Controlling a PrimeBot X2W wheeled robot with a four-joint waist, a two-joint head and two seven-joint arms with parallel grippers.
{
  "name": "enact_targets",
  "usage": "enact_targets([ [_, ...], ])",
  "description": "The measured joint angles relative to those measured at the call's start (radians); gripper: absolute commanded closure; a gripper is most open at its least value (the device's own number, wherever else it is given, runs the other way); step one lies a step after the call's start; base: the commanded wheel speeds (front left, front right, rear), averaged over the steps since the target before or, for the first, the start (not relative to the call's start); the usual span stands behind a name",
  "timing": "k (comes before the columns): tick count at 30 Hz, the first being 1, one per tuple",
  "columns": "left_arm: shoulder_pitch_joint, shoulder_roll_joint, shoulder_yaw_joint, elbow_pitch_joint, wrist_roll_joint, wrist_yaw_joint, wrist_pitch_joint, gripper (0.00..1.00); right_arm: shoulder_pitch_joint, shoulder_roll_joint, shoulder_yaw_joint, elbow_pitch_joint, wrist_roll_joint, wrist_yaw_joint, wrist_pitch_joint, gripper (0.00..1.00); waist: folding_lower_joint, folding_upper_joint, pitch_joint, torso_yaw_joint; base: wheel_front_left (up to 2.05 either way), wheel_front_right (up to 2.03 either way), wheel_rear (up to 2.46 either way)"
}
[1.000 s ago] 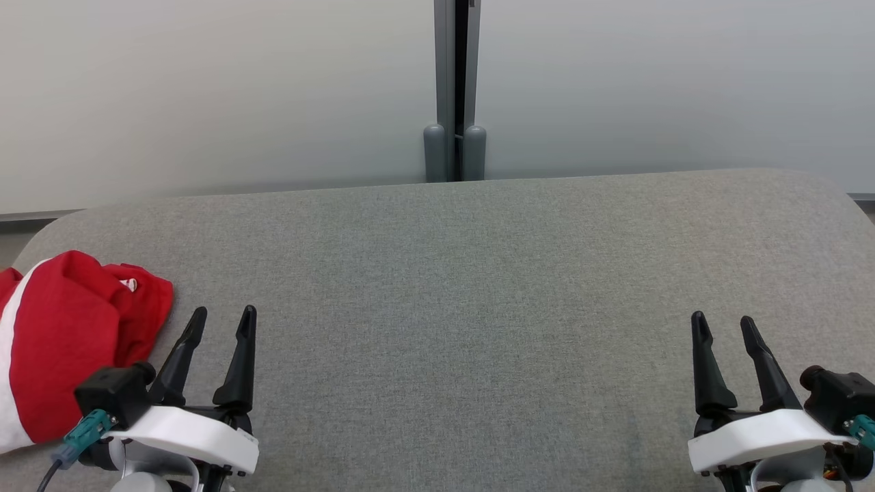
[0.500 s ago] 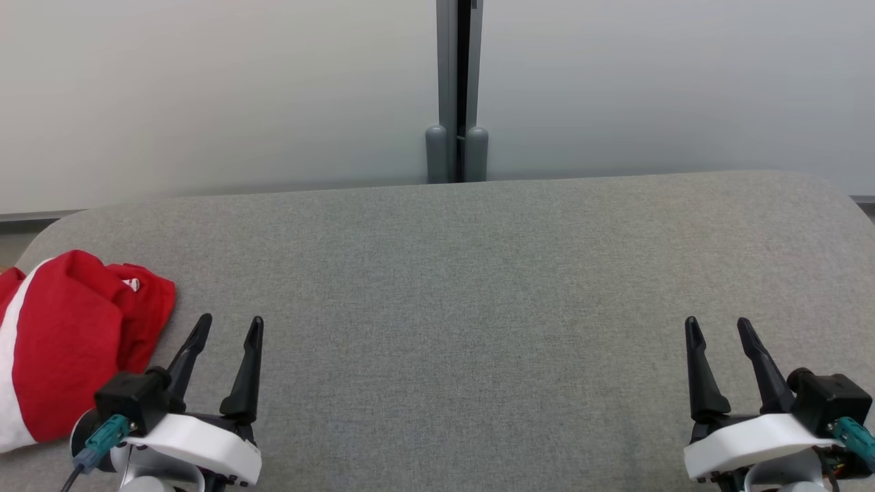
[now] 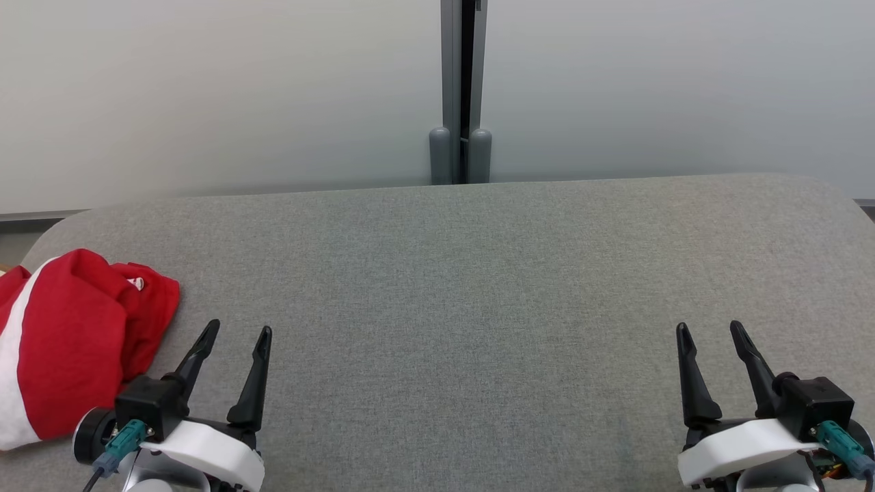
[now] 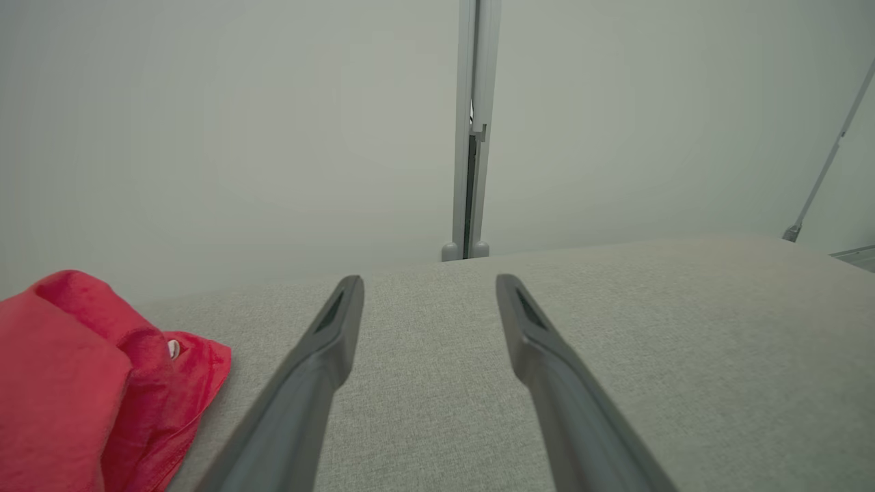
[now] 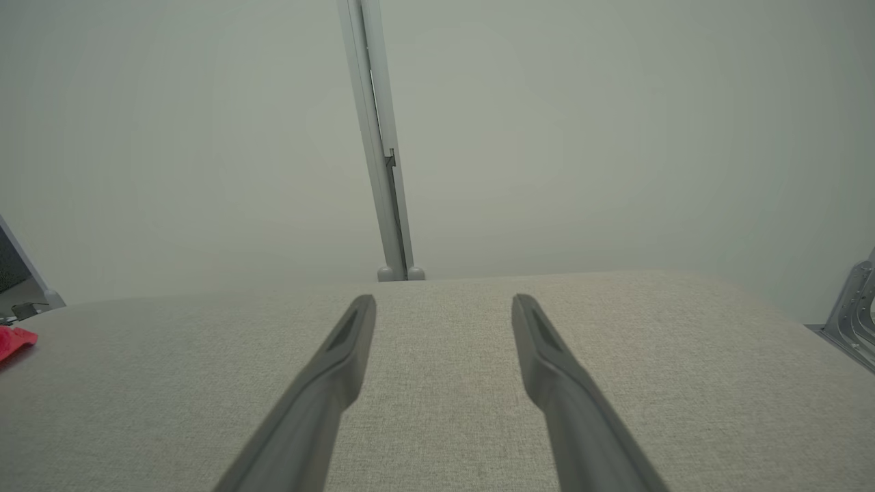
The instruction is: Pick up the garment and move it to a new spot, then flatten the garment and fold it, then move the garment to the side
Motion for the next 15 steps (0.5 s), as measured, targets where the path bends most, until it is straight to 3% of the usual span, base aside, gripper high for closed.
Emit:
enact_targets([
  [15,-0.006,-0.006,-0.003,0.044,0.037,-0.001,-0.021,0.00,0.004,-0.001,0.002,0.029,-0.012,0.000,-0.028,0.00,0.0000,0.0000,-0.008,0.003,0.00,0.00,0.00],
])
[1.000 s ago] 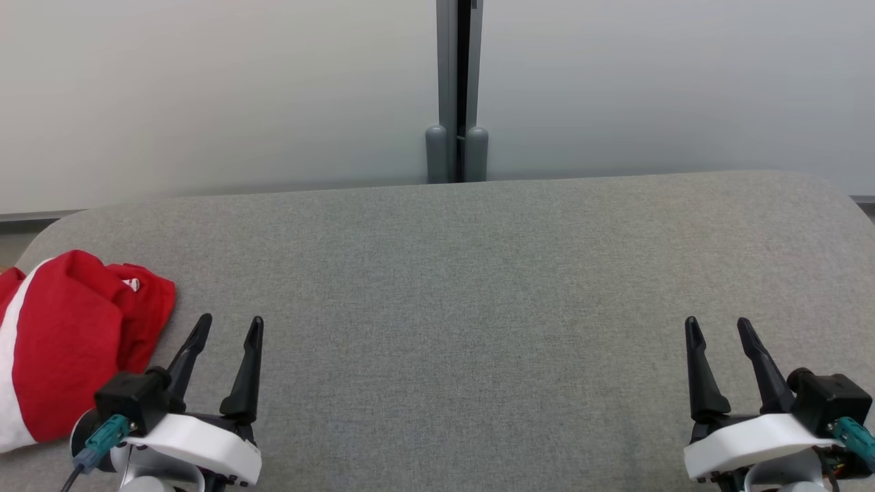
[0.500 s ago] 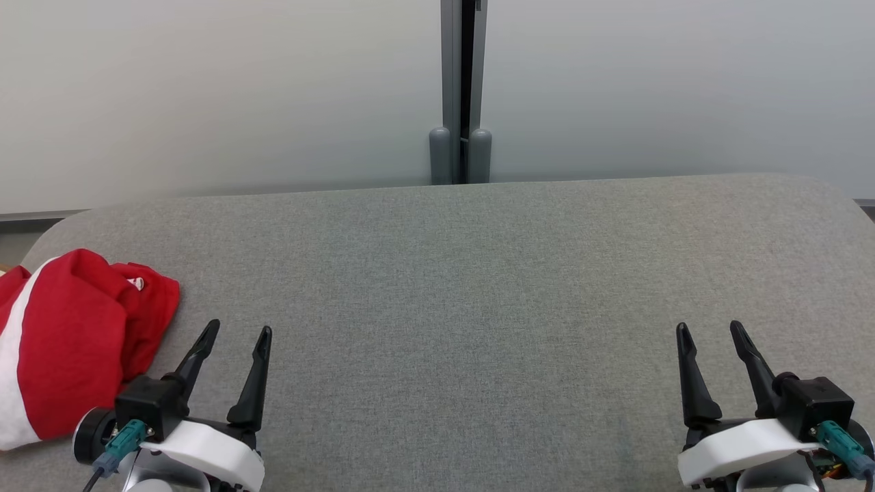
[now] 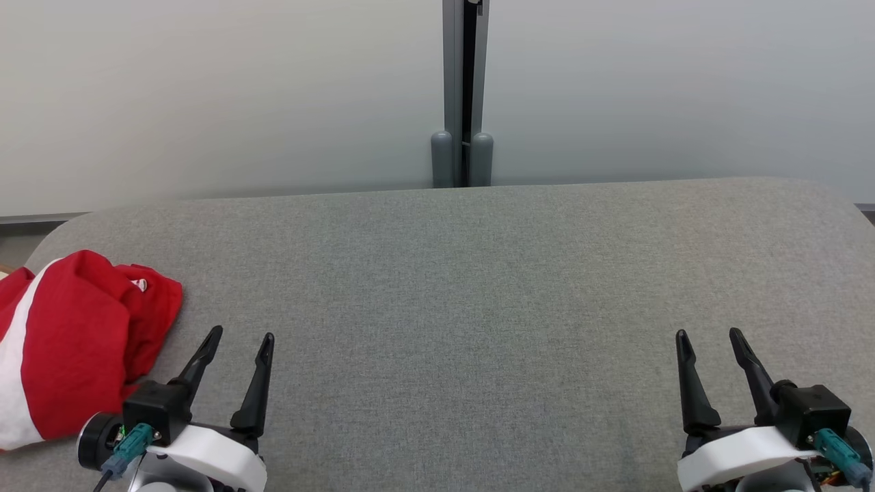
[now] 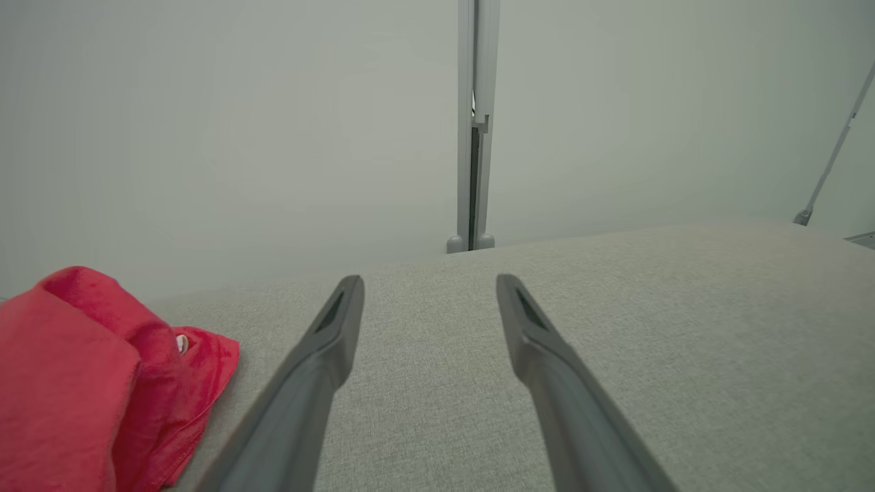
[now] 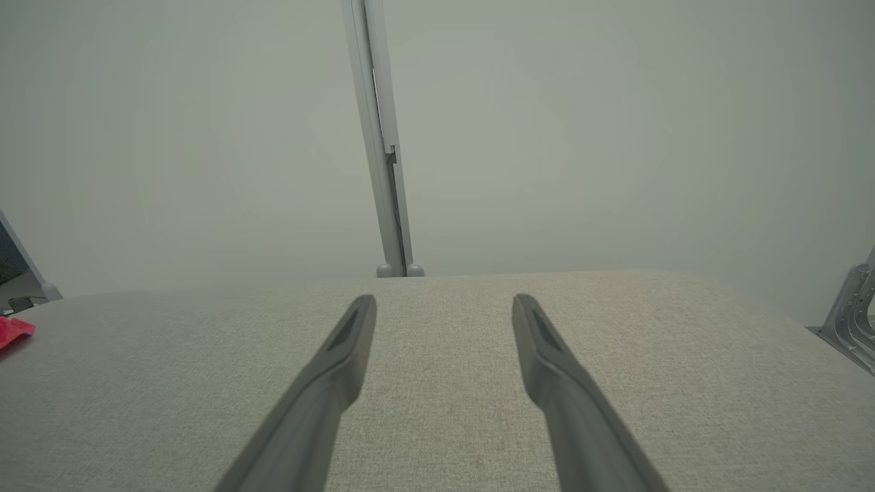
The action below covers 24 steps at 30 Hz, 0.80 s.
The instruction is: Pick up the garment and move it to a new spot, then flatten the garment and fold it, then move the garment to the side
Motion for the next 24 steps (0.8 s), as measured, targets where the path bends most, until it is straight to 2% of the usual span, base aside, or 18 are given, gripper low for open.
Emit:
enact_targets([
  [16,-0.010,-0.006,0.002,0.020,-0.020,0.000,0.000,0.00,-0.001,0.000,-0.006,0.020,0.017,0.000,-0.017,0.00,0.0000,0.0000,-0.002,0.014,0.00,0.00,0.00],
  [24,-0.027,-0.009,0.003,0.023,-0.023,0.000,0.000,0.00,0.000,0.000,-0.011,0.010,0.011,0.000,-0.020,0.00,0.0000,0.0000,0.000,0.061,0.00,0.00,0.00],
])
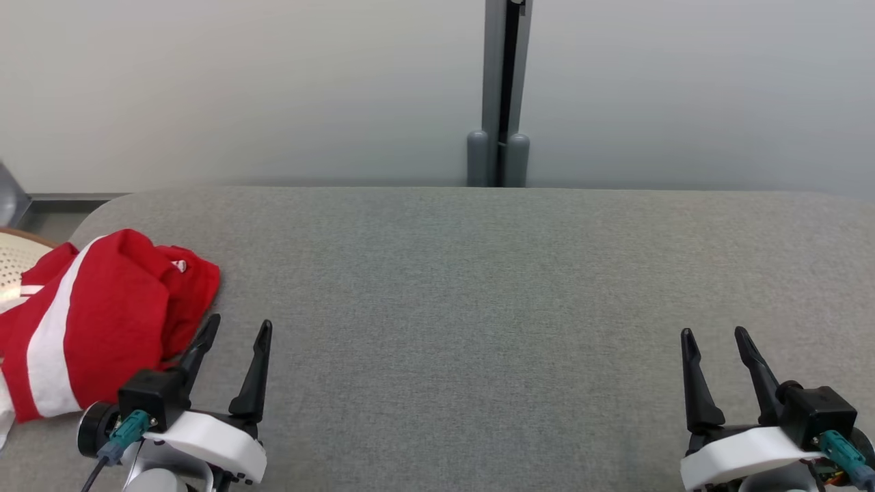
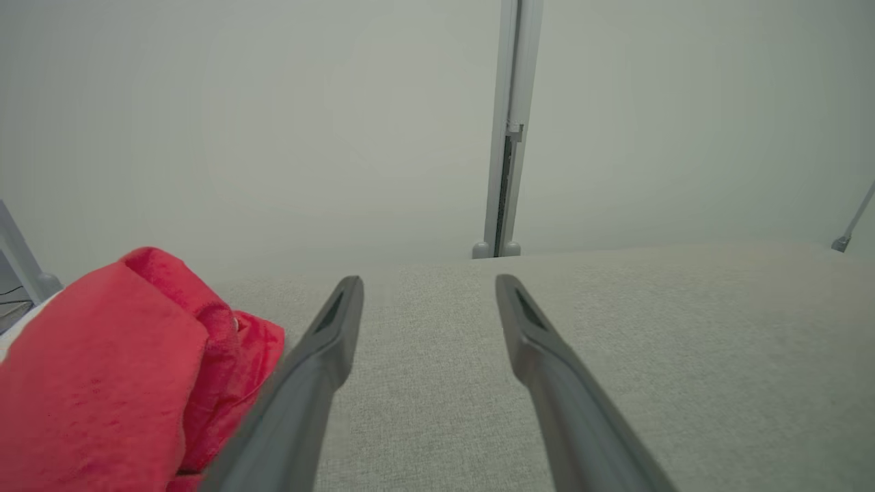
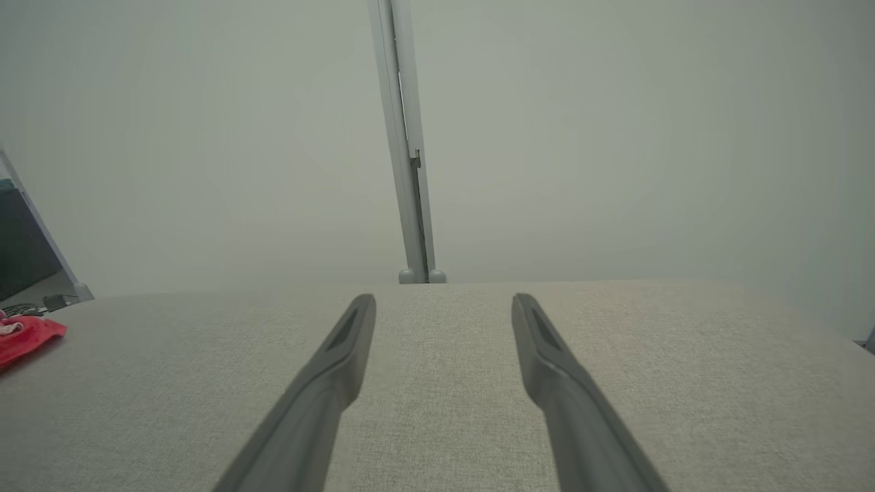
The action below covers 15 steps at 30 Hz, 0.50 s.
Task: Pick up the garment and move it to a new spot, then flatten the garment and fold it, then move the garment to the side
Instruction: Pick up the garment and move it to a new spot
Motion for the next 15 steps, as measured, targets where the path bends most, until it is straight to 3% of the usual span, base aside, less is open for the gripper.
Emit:
enact_targets([
  [15,-0.044,0.007,0.074,0.006,-0.008,0.000,-0.002,0.00,-0.009,0.000,0.041,-0.063,-0.010,0.000,0.024,0.00,0.0000,0.0000,0.019,0.233,0.00,0.00,0.00],
])
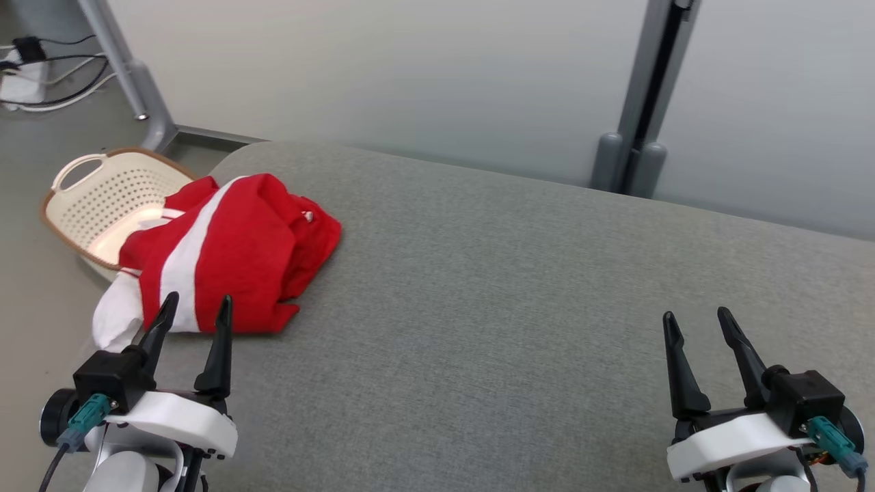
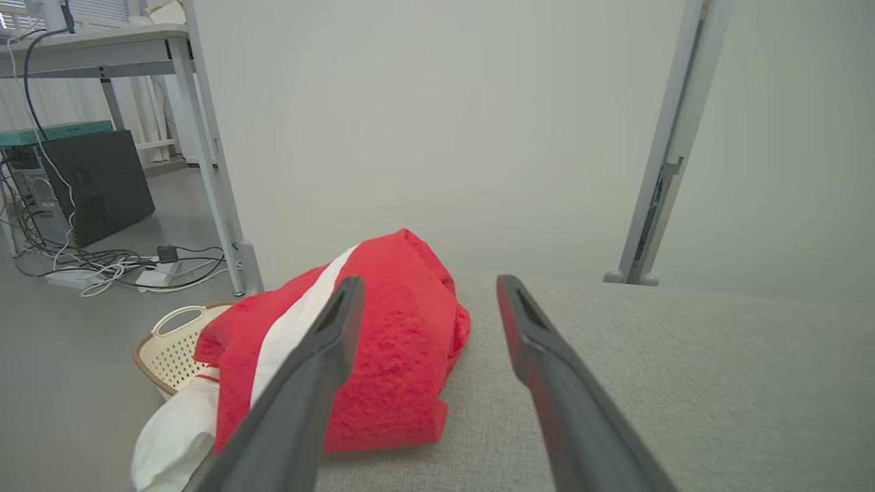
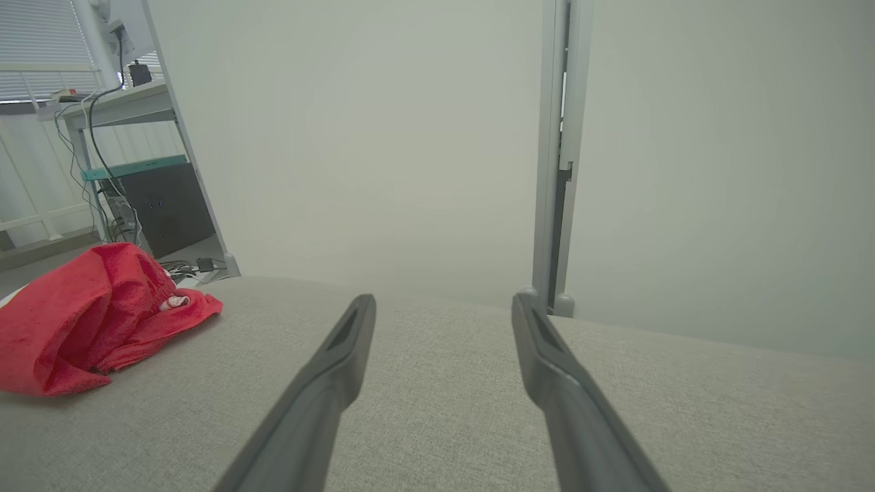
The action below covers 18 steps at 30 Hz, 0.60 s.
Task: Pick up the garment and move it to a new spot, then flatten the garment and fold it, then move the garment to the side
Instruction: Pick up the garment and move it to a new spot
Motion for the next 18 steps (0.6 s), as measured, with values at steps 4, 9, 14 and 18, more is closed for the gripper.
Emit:
enact_targets([
  [4,0.000,0.001,0.022,0.003,0.002,0.000,0.000,0.00,-0.008,0.000,0.014,-0.013,-0.002,0.000,0.008,0.00,0.0000,0.0000,0.005,0.063,0.00,0.00,0.00],
  [9,0.001,0.000,0.039,0.005,0.003,0.000,0.000,0.00,-0.012,0.000,0.019,-0.017,-0.001,0.000,0.015,0.00,0.0000,0.0000,0.011,0.120,0.00,0.00,0.00],
  [14,0.001,-0.004,0.042,0.006,0.006,0.000,0.000,0.00,-0.012,0.000,0.017,-0.013,-0.002,0.000,0.017,0.00,0.0000,0.0000,0.014,0.145,0.00,0.00,0.00],
  [18,0.001,-0.006,0.042,0.011,0.005,0.000,0.000,0.00,-0.012,0.000,0.017,-0.006,-0.001,0.000,0.016,0.00,0.0000,0.0000,0.015,0.144,0.00,0.00,0.00],
])
